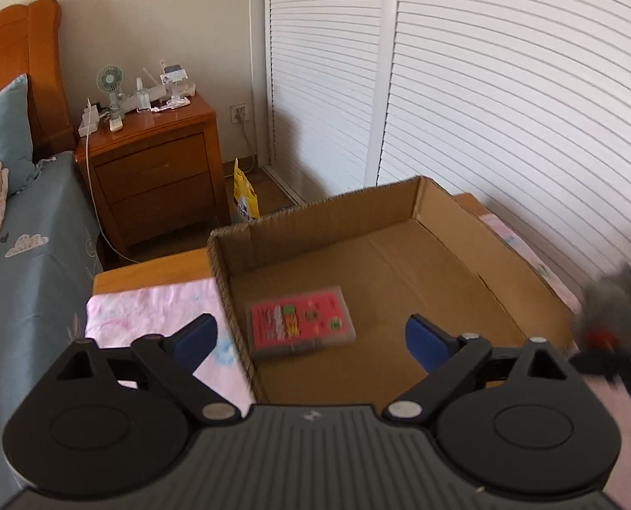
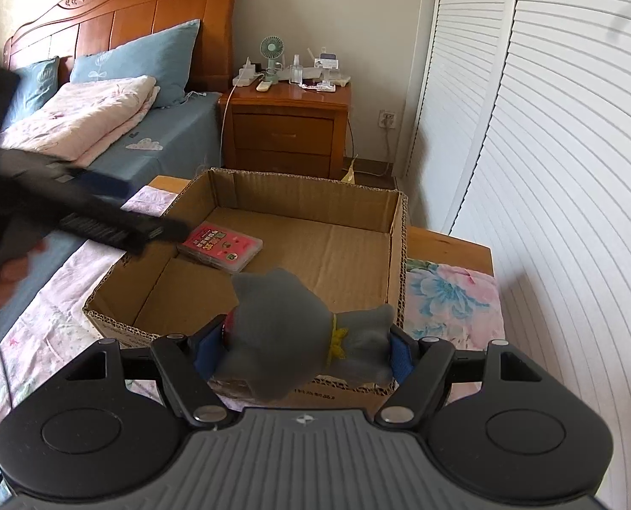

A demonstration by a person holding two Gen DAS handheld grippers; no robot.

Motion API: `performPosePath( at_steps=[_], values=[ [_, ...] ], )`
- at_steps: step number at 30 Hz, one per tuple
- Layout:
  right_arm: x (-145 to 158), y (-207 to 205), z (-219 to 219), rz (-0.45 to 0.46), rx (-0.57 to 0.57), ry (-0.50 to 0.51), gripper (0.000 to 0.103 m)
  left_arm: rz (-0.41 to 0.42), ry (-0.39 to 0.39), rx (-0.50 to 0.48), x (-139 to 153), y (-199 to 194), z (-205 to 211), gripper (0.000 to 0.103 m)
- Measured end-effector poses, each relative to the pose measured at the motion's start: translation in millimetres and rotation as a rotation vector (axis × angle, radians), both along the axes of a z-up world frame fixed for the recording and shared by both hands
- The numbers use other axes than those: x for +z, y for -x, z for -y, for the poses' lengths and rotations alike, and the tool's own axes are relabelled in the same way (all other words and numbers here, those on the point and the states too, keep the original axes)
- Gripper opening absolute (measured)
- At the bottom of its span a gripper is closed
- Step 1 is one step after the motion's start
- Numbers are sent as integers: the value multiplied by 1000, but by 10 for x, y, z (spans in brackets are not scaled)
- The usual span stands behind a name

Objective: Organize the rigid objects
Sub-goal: 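Carry elephant and card pack into cardboard box and open both tools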

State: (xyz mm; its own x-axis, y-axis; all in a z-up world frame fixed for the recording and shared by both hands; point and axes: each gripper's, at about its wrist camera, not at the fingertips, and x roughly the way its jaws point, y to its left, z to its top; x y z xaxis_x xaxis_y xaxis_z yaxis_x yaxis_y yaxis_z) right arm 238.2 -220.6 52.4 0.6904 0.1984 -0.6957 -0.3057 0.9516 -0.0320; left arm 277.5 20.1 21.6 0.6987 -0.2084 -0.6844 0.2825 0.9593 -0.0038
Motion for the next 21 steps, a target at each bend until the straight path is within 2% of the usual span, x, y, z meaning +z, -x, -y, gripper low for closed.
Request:
performPosePath(
  at_steps=[3, 10, 14, 18, 21],
  values=[
    [22, -55, -41, -8, 10, 12, 78, 56, 14, 7, 88, 306, -114, 97],
    [87, -250, -188, -16, 29, 44, 78, 93, 35, 18, 132, 1007, -319, 102],
    [97, -473, -306, -30, 27, 75, 78, 53, 2, 12, 5, 1241, -295, 102],
    [106, -706, -420, -35, 15, 108, 78, 28, 28, 29, -107, 1421, -310, 102],
    [134, -886, -488, -26, -4, 129, 78, 40, 30, 40, -161, 1521, -332, 102]
  ],
)
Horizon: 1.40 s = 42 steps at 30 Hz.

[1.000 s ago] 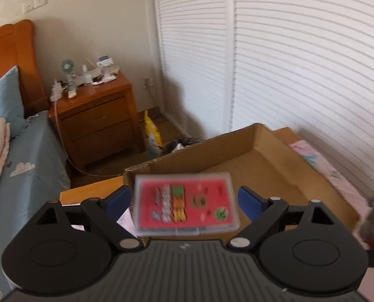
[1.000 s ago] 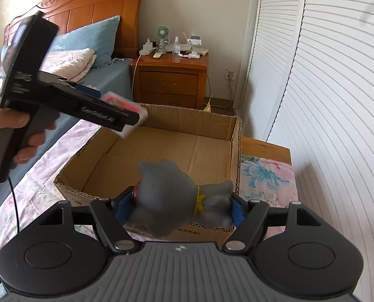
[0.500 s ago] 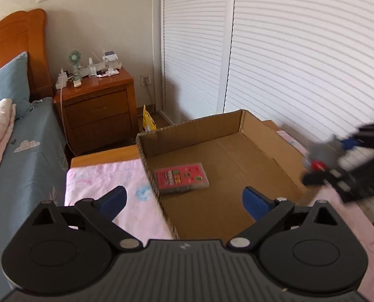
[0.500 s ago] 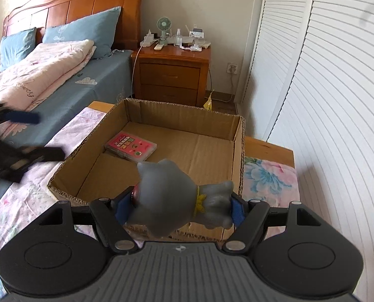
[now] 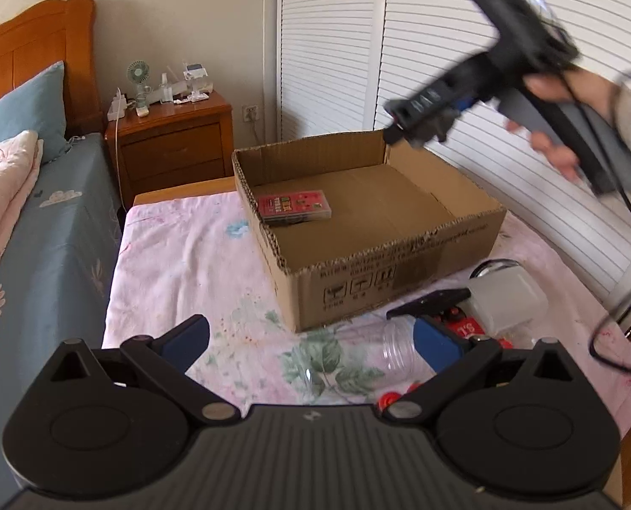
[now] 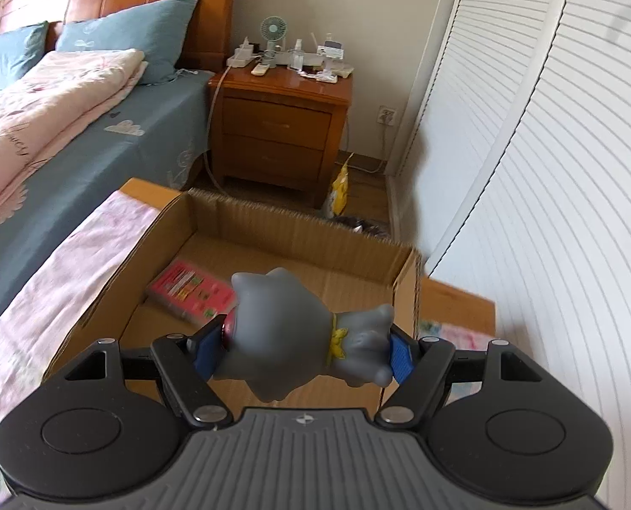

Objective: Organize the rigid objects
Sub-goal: 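Carry elephant and card pack into cardboard box and open both tools, then move right tool to white plastic bottle while left tool reaches mint-green case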

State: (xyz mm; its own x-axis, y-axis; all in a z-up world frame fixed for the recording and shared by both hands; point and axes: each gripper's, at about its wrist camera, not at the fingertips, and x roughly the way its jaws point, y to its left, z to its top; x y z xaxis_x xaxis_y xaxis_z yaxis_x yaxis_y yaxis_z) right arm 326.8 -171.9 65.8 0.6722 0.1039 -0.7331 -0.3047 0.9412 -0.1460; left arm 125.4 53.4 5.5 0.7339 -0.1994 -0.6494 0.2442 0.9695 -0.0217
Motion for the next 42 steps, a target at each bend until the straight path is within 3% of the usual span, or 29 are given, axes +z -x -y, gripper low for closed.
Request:
performPosePath(
  at_steps=[3, 4, 5, 12, 23, 36, 42],
  values=[
    [32, -150, -35, 27, -22, 9, 83, -9, -7, 17, -61, 75, -19, 102],
    [39, -184, -37, 43, -31, 9, 97, -21, -1, 17, -91, 82, -39, 102],
    [48, -203, -36, 60, -39, 7, 103, -31, 4, 22, -123, 90, -61, 102],
    [94, -40, -12, 61, -19, -43, 103, -51, 10, 53, -201, 117, -181, 102],
    [61, 609, 65, 64, -7, -75, 103, -62, 0, 43, -216, 195, -132, 102],
    [-576, 1473, 423, 47, -192, -136, 103, -106, -6, 10, -394, 301, -89, 102],
    [-878, 1474, 462, -26, -263, -191, 103, -119, 1, 15, -447, 320, -88, 102]
  ],
)
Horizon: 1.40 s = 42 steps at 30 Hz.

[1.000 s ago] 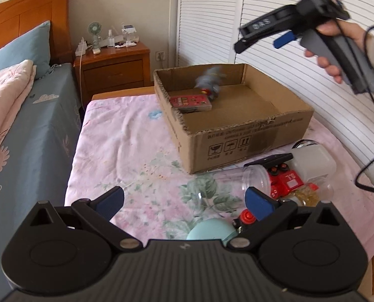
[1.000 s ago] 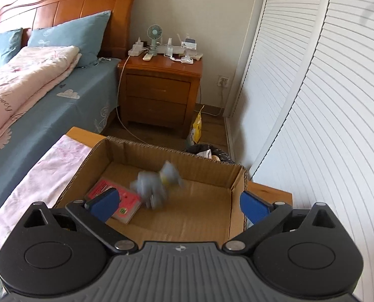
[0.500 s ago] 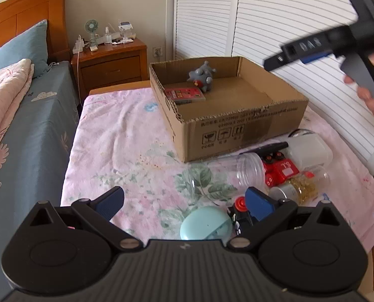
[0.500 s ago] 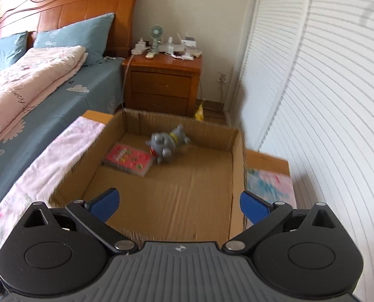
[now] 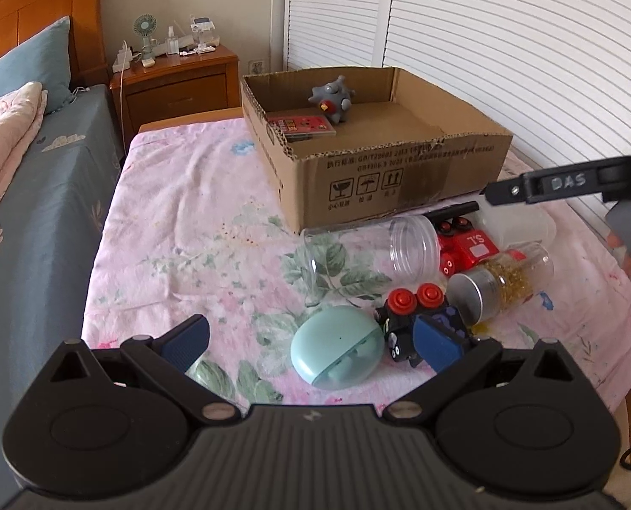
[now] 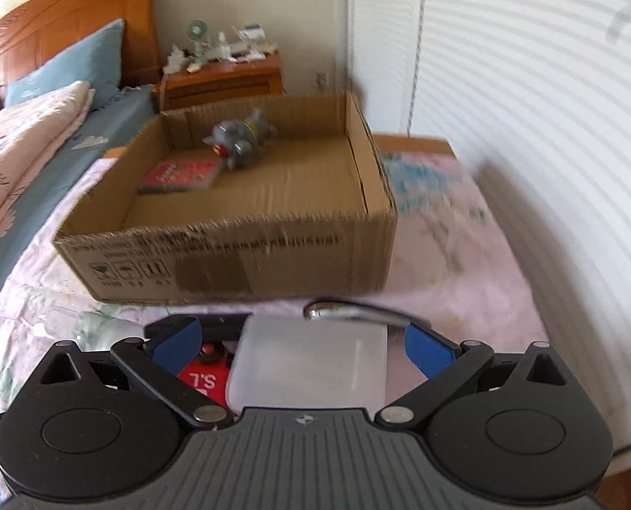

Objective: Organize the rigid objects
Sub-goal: 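Move right tool to white plastic bottle while left tool reaches mint-green case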

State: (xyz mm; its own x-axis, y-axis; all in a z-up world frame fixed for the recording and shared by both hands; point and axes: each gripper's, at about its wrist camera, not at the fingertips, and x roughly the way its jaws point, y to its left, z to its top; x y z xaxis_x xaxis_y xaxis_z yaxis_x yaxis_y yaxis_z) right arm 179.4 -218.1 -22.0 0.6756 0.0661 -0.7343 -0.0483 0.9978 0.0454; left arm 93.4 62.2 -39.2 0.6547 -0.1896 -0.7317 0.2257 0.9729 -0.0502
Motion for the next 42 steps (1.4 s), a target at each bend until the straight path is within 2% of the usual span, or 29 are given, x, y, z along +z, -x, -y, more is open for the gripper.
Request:
performPosePath(
  at_steps=[8, 10, 15, 21, 25, 29, 36, 39, 41, 42],
  values=[
    [-203, 3, 65, -63, -43, 18, 103, -17, -1, -31, -50, 22, 70, 102],
    [-215, 19, 137, -72, -56, 3, 103, -20, -13, -48, -73, 18, 97, 102],
    [-305, 33, 202, -112, -67, 84, 103, -34, -55, -86, -165, -15, 130, 102],
    [-437, -31, 262, -160, -64, 68, 103, -61, -108, -104, -312, -96, 96, 101],
    [-439, -30, 265, -153, -48, 67, 103, -80, -118, -118, -407, -145, 62, 102],
    [-447, -7, 278, -133, -38, 61, 103, -66, -90, -148, -435, -193, 1, 103],
    [-455, 25, 285, -105, -51, 53, 103, -42, -116, -194, -427, -304, -52, 103],
    [-459, 38, 290, -93, -55, 49, 103, -17, -135, -234, -410, -293, -32, 98],
    [-463, 46, 293, -89, -56, 47, 103, -2, -142, -270, -385, -278, -5, 86],
    [-463, 46, 294, -88, -57, 47, 103, 1, -140, -285, -375, -272, 11, 84]
  ],
)
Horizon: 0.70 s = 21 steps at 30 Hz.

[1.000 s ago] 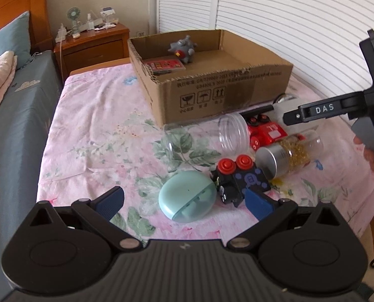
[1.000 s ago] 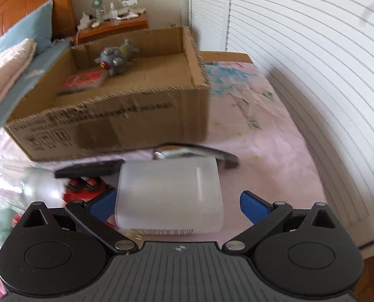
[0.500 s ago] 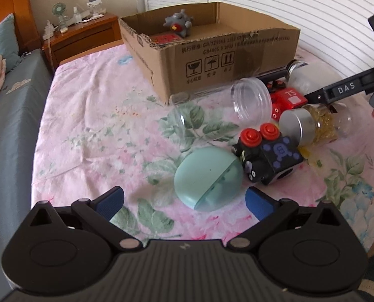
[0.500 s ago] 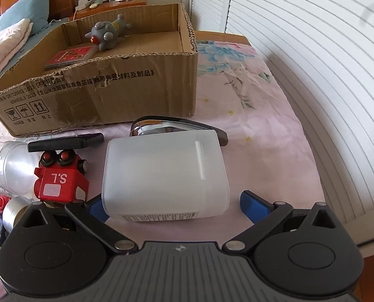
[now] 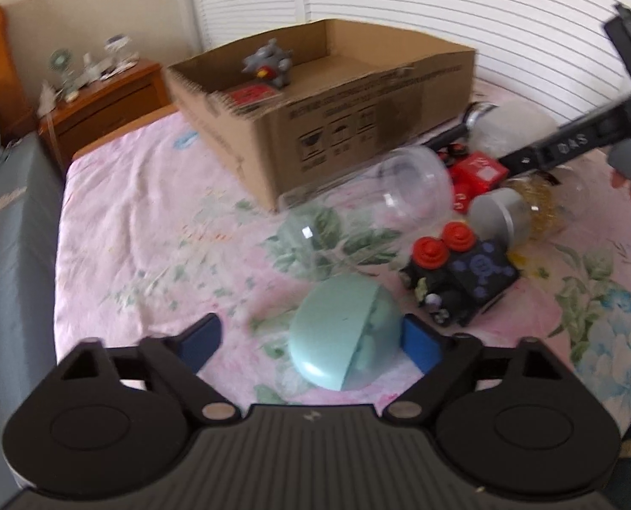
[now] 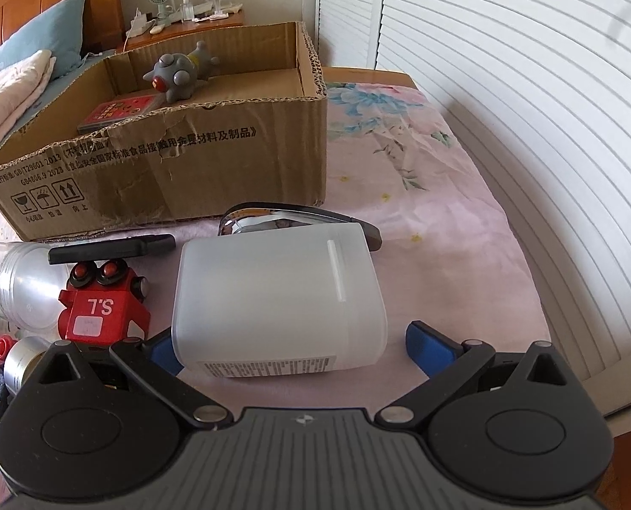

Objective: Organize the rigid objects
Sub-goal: 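Move right tool to white plastic bottle while left tool reaches mint-green case, then grasp white plastic bottle with right tool while left tool grasps mint-green case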

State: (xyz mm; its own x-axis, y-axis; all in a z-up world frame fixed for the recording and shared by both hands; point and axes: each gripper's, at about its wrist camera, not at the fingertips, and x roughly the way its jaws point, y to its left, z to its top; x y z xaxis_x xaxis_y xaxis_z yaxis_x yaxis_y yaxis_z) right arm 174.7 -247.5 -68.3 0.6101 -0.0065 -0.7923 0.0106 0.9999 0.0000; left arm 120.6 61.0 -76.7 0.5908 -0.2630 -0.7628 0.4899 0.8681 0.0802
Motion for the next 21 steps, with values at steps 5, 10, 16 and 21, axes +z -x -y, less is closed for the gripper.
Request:
performPosePath(
  at_steps=[5, 10, 16, 21],
  values=[
    [-2, 6, -1, 5, -1, -1, 103, -25, 52, -24, 15, -6, 30, 56],
    [-3, 12, 2, 8, 1, -3, 103, -62, 64, 2, 36, 44, 44, 54],
    [5, 13, 4, 2, 6, -1, 103, -76, 46, -38, 47, 136, 67, 56],
    [4, 20, 3, 7, 4, -2, 103, -91, 42, -74, 45, 49, 58, 58]
  ],
)
